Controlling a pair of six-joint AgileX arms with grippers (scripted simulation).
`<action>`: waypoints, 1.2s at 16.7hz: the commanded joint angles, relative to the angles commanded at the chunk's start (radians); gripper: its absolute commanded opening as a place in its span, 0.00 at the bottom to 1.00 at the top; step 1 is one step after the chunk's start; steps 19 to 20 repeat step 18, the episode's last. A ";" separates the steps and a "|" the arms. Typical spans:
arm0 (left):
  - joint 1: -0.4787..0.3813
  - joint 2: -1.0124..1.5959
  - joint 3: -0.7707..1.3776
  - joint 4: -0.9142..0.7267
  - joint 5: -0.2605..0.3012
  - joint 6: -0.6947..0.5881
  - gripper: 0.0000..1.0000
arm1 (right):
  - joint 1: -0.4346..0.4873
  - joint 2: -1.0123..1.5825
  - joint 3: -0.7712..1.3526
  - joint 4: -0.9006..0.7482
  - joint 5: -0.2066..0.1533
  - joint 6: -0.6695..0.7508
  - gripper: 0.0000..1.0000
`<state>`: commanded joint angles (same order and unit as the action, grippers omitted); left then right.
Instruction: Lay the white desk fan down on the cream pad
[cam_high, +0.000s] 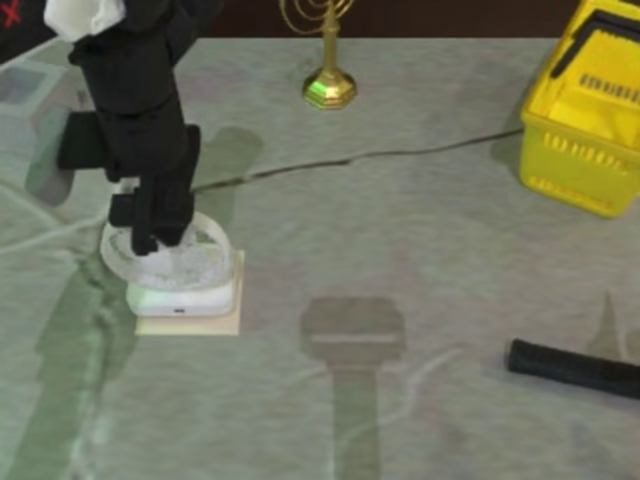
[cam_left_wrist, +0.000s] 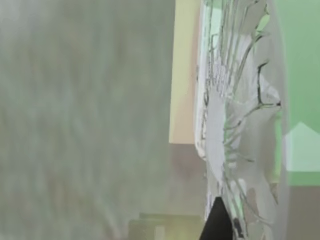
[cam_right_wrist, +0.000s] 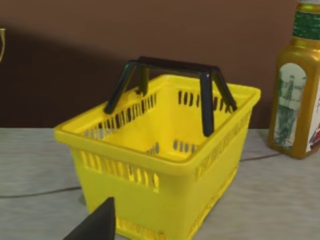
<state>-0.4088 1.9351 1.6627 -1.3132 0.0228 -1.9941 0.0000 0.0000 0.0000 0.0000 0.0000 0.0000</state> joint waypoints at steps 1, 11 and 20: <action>0.000 0.000 0.000 0.000 0.000 0.000 0.15 | 0.000 0.000 0.000 0.000 0.000 0.000 1.00; 0.000 0.000 0.000 0.000 0.000 0.000 0.90 | 0.000 0.000 0.000 0.000 0.000 0.000 1.00; 0.000 0.000 0.000 0.000 0.000 0.000 1.00 | 0.000 0.000 0.000 0.000 0.000 0.000 1.00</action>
